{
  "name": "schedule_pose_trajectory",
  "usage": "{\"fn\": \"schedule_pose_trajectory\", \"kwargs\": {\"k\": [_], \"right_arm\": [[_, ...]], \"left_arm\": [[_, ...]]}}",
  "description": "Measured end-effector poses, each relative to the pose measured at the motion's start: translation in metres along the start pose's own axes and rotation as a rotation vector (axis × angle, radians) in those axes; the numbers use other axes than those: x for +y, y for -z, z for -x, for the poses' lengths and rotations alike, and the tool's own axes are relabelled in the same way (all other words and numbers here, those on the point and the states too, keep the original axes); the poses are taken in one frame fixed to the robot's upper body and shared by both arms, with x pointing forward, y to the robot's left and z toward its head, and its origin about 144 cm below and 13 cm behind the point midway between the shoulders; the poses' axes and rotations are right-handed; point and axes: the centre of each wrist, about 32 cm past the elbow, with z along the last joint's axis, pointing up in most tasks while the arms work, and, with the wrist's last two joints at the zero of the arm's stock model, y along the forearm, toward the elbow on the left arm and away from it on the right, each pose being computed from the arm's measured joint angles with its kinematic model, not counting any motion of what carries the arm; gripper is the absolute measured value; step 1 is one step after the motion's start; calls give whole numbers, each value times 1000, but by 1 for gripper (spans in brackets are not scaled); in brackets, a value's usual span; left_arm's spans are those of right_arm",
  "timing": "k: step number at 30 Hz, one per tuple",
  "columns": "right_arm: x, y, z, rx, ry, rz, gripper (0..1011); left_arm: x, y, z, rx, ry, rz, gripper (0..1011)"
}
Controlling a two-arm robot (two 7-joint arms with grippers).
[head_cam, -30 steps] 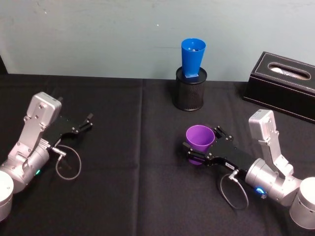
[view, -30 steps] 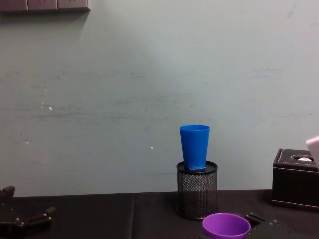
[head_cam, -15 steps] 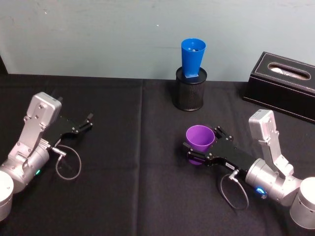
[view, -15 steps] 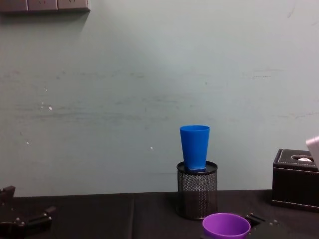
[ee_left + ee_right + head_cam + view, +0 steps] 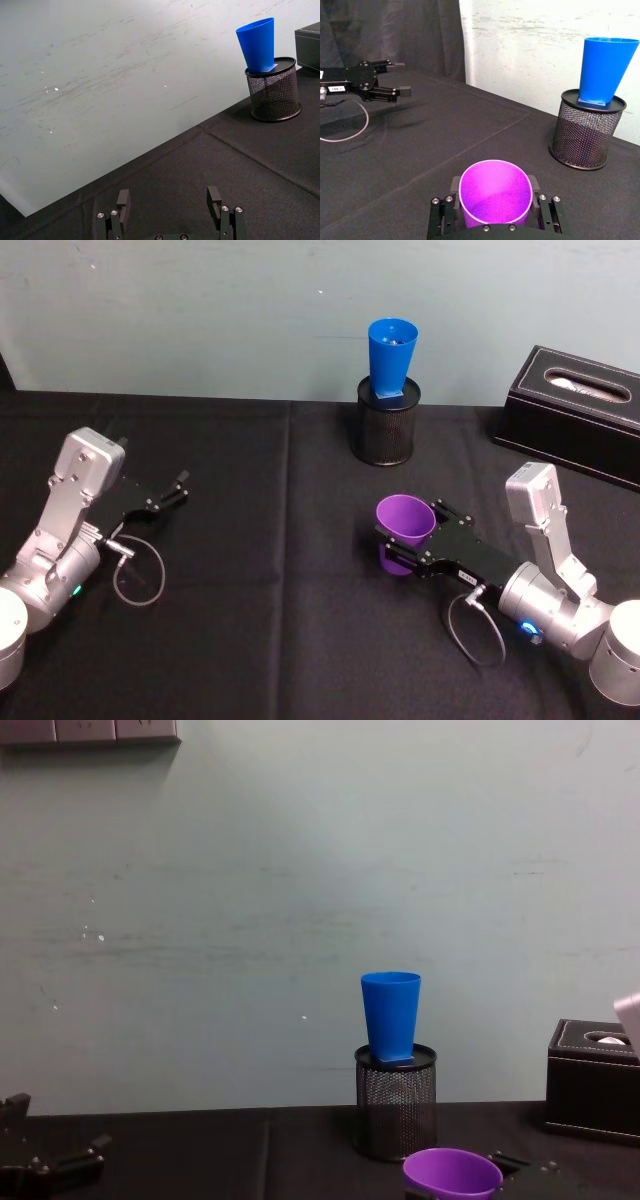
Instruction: Pick up one cup with a gripper and tap it against the other cup.
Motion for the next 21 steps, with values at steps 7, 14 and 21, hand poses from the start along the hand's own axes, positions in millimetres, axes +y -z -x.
{"fn": "schedule_pose_trajectory", "kwargs": {"k": [7,14,21], "right_arm": [[0,0,0,0,0,0,742],[0,0,0,0,0,0,720],[0,-13,2,-31,-16,18,720]], "left_arm": [[0,0,0,0,0,0,1005],[0,0,0,0,0,0,1005],[0,0,0,0,0,0,1005]]}}
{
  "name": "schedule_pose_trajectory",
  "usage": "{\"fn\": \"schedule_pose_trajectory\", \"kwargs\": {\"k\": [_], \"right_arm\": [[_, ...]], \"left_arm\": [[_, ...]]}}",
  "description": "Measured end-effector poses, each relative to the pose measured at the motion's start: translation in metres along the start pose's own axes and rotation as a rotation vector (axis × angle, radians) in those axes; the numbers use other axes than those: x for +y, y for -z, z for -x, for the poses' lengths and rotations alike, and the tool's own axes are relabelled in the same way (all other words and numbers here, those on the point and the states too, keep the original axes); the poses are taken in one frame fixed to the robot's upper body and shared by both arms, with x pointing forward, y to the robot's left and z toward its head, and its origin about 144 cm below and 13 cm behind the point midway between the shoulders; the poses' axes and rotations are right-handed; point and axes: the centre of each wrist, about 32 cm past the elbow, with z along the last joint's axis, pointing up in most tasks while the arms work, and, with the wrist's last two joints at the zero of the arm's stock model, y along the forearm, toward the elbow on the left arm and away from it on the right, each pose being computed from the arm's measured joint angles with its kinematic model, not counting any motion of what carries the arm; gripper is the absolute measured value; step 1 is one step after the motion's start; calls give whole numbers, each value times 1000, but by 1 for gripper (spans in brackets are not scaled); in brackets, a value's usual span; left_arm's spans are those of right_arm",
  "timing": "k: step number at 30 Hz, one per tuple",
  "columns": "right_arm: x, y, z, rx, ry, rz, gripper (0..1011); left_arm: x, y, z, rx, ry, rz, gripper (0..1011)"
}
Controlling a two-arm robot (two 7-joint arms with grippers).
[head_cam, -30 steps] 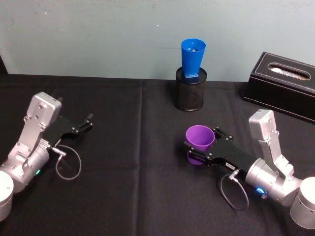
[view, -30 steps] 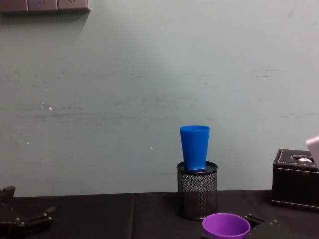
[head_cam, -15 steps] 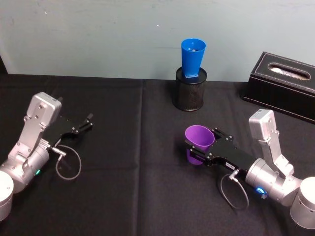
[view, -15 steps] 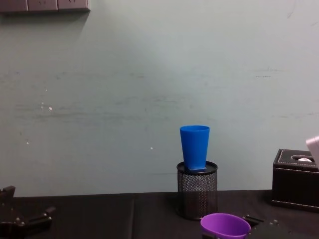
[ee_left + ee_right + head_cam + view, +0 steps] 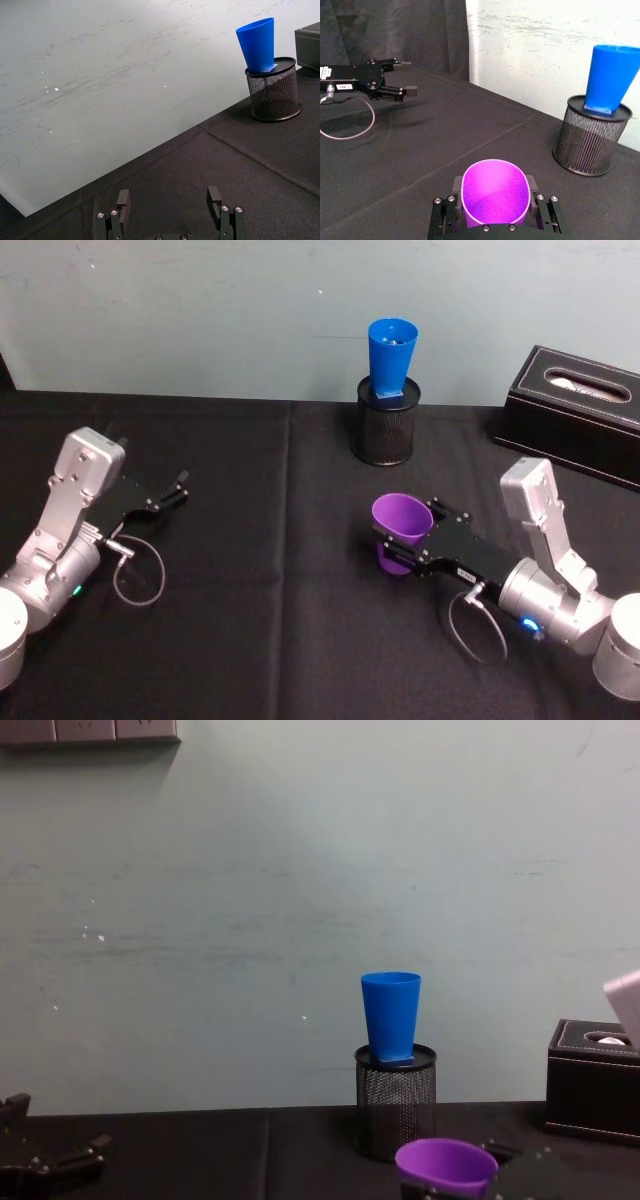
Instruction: Pick up one cup with a gripper and tap it against the other cup.
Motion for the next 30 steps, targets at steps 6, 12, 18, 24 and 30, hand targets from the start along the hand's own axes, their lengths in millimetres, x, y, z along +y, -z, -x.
{"fn": "schedule_pose_trajectory", "kwargs": {"k": [6,12,18,24,30], "right_arm": [[-1,-20,-5,0,13,15,720],[-2,-50,-17,19,23,-4,720],[-1,-82,-26,23,14,-33,720],[0,-104,-29,38,-5,-53,720],[1,-118,-32,43,-14,-54,720]], "left_arm": [[0,0,0,0,0,0,1005],[0,0,0,0,0,0,1005],[0,0,0,0,0,0,1005],[0,0,0,0,0,0,1005],[0,0,0,0,0,0,1005]]}}
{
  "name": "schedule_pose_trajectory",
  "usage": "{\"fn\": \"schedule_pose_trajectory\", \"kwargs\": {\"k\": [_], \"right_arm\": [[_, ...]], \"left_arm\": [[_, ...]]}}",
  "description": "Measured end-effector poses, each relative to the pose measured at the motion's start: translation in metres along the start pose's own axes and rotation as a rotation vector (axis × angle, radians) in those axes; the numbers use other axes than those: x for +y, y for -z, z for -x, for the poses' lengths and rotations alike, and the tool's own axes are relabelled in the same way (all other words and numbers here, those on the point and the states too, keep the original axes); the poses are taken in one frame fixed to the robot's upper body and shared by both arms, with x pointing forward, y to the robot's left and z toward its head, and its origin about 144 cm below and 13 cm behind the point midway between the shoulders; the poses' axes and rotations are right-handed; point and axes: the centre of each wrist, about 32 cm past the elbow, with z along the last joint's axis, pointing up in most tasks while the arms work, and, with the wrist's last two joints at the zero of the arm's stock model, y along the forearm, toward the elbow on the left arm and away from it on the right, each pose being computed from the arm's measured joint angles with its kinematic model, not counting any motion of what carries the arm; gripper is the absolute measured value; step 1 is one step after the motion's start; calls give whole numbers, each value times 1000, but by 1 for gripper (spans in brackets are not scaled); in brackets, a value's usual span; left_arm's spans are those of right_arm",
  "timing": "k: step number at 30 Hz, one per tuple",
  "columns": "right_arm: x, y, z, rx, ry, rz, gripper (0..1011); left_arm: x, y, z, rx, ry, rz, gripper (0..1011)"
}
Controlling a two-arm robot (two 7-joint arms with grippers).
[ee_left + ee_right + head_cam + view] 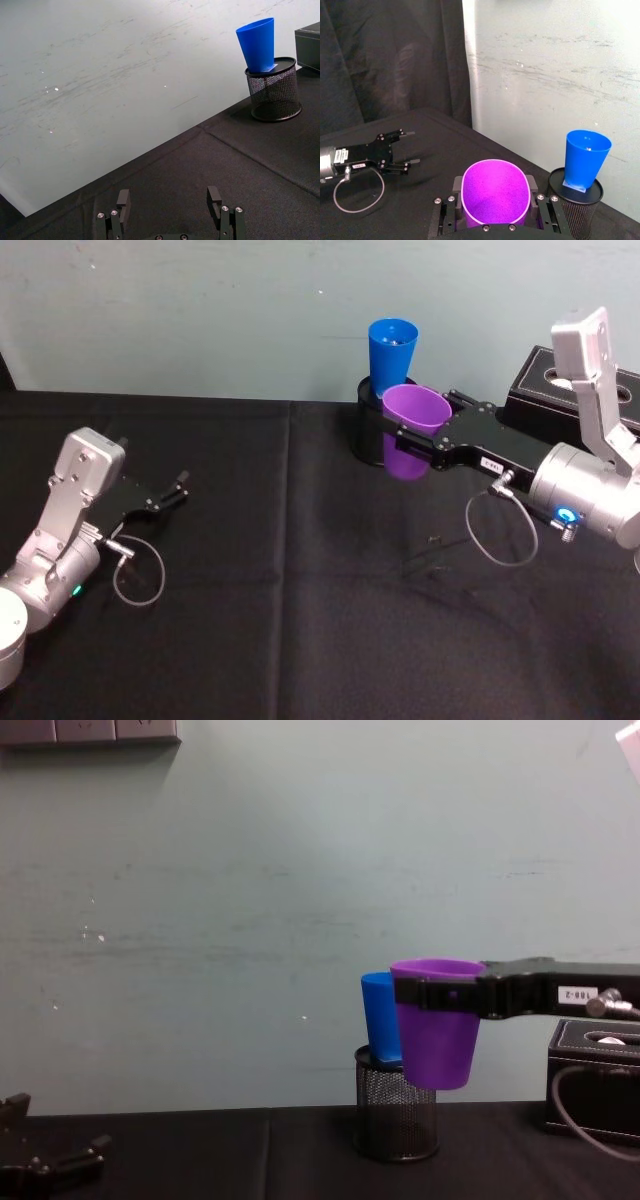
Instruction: Pick up one cup with a gripper and tap it against the other cup.
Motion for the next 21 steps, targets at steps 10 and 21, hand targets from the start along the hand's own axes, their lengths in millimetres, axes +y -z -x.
{"fn": "schedule_pose_trajectory", "kwargs": {"k": [10,21], "right_arm": [[2,-14,-5,3,-13,15,720],[4,-21,-5,-17,-21,29,720]], "left_arm": [[0,0,0,0,0,0,1005],[0,0,0,0,0,0,1005]]}}
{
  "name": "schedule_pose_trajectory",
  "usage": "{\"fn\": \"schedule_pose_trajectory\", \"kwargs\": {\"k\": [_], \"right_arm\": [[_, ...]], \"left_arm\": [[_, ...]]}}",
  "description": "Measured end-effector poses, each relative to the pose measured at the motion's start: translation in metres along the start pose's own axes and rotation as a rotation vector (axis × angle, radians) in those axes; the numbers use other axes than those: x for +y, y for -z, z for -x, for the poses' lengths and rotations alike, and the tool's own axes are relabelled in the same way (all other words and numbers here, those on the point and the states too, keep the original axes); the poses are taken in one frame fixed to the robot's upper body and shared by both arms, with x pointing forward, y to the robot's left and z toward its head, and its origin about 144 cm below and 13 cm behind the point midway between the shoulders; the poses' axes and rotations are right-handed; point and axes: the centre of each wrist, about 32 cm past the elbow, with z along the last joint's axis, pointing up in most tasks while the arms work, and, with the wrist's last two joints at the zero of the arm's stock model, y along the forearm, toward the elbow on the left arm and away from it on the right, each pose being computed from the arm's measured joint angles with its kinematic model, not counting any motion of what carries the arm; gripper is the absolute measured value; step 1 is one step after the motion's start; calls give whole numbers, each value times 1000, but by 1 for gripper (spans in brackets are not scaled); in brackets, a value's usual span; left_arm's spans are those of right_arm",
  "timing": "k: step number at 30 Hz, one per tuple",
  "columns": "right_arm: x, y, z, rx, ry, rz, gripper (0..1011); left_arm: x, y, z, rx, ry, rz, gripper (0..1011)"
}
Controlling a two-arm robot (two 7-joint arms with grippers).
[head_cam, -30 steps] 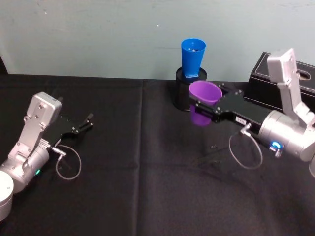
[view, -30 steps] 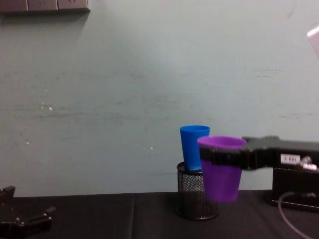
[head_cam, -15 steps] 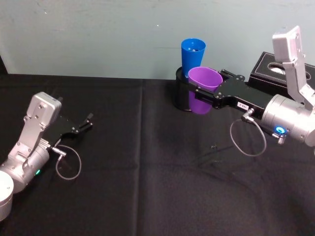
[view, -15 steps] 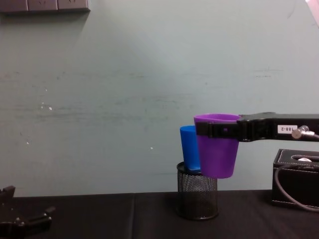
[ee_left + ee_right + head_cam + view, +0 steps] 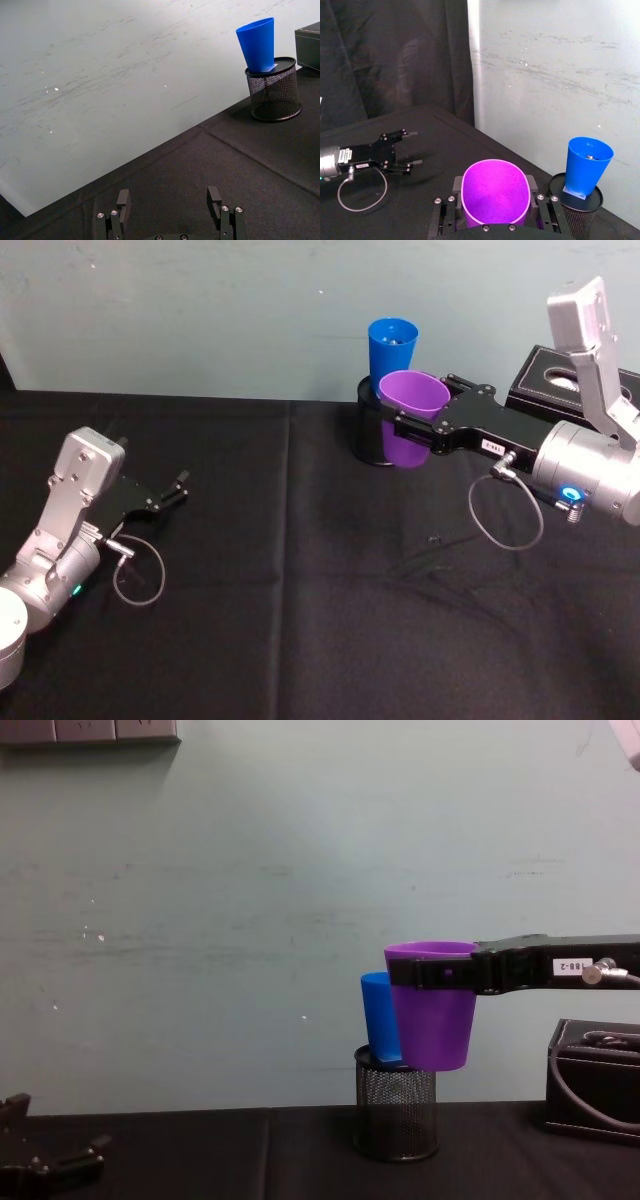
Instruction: Pick up one cup with a gripper and tap it against the other cup.
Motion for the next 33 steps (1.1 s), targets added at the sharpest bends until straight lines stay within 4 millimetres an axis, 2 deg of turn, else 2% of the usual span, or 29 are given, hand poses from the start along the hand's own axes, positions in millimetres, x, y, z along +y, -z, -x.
{"fn": "schedule_pose_trajectory", "kwargs": {"k": [33], "right_arm": [[0,-1,0,4,2,-3,720]], "left_arm": [[0,0,0,0,0,0,1005]]}}
